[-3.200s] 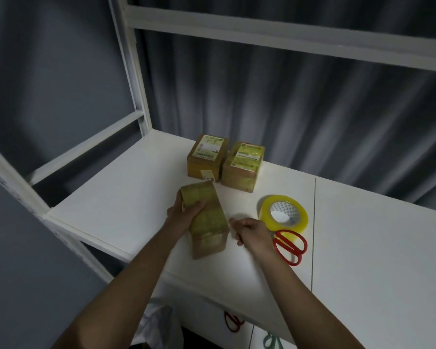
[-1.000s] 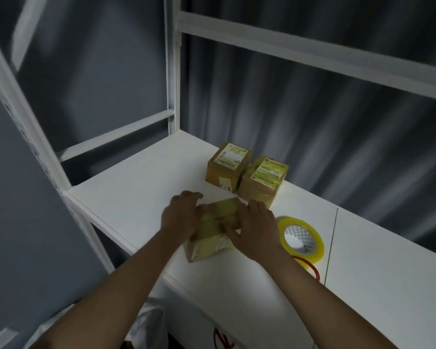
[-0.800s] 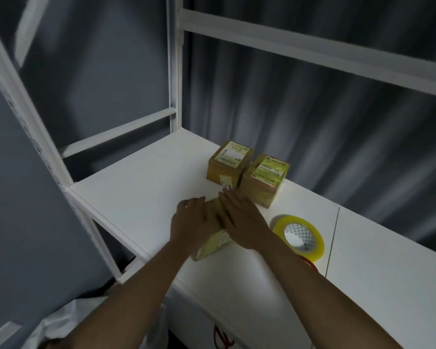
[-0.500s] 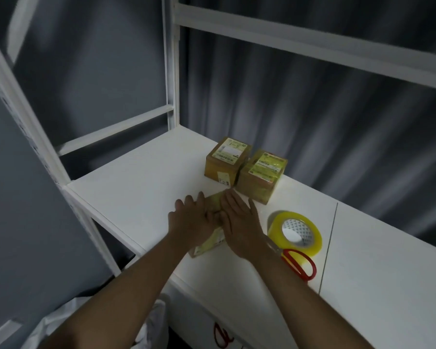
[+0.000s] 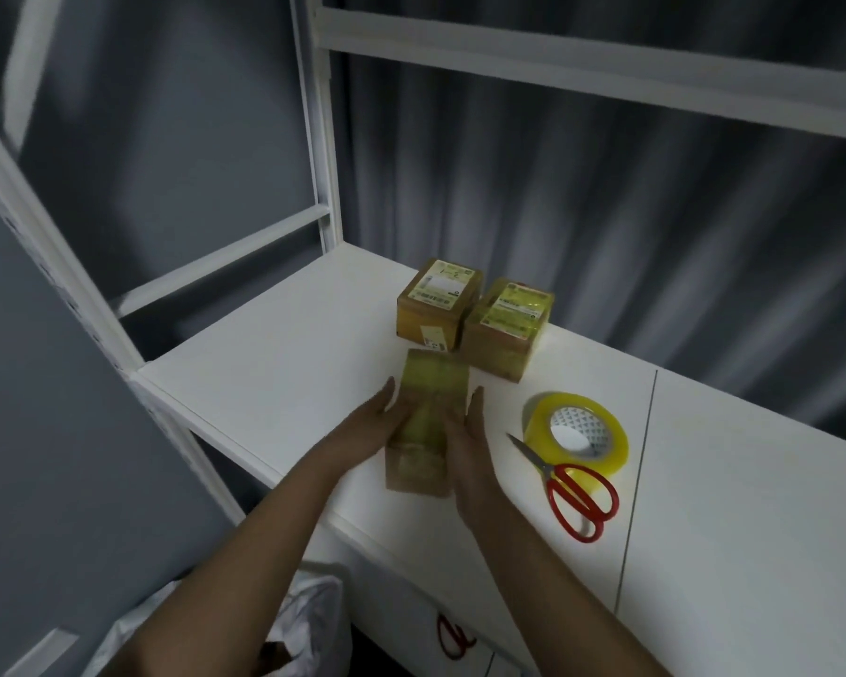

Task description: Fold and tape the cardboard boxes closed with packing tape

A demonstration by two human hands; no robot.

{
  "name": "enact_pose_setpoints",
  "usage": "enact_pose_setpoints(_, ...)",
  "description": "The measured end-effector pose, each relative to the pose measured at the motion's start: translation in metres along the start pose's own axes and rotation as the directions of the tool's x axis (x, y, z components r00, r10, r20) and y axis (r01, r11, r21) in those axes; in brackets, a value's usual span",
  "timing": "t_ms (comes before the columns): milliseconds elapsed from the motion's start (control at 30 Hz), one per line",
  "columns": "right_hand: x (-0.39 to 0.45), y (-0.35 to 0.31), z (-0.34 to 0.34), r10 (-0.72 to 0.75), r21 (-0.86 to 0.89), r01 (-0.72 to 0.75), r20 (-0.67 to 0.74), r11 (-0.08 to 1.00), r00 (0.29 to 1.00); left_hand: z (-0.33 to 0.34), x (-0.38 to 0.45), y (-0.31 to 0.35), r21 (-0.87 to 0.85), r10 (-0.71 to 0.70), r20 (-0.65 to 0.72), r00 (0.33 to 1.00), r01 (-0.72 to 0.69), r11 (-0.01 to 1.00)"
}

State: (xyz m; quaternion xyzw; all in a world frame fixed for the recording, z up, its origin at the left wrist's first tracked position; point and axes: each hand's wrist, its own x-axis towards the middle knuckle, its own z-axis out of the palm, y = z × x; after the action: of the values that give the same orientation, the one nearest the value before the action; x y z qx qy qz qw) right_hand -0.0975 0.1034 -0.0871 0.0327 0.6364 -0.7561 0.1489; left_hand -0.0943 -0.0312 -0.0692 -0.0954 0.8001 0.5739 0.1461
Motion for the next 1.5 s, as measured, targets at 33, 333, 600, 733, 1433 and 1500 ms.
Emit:
enact_pose_setpoints(33, 0.004, 0.005, -0.002, -0.007, -0.020, 0.007, 0.004, 1.000, 1.000, 0.007, -0.001, -0.006, -0.249, 0.013, 0.055, 0.998, 0.001, 0.969)
enact_pose_setpoints(333, -0.008, 0.013, -0.025, 0.063, 0.016, -0.066, 0.144, 0.998, 0.988, 0.011, -0.002, -0.014, -0.441, -0.008, 0.057, 0.998, 0.032, 0.897)
enact_pose_setpoints(600, -0.003, 0.007, -0.022, 0.129, 0.086, -0.147, 0.180, 0.985, 0.975, -0.022, -0.017, -0.021, -0.496, 0.023, -0.203, 0.979, -0.123, 0.860)
enact_pose_setpoints(733, 0.013, 0.007, 0.015, 0.070, 0.018, -0.073, 0.124, 0.997, 0.990, -0.057, -0.004, -0.031, 0.081, 0.235, -0.531, 0.814, -0.227, 0.970)
enact_pose_setpoints(1433, 0.103, -0.030, 0.054, -0.104, -0.391, 0.043, -0.138, 0.920, 0.985, -0.162, 0.138, -0.028, 0.345, 0.203, -0.425, 0.882, -0.049, 0.937)
enact_pose_setpoints(1500, 0.100, -0.034, 0.038, -0.130, -0.444, 0.050, -0.152, 0.895, 0.980, -0.154, 0.147, -0.025, 0.508, 0.278, -0.460, 0.843, -0.007, 0.861)
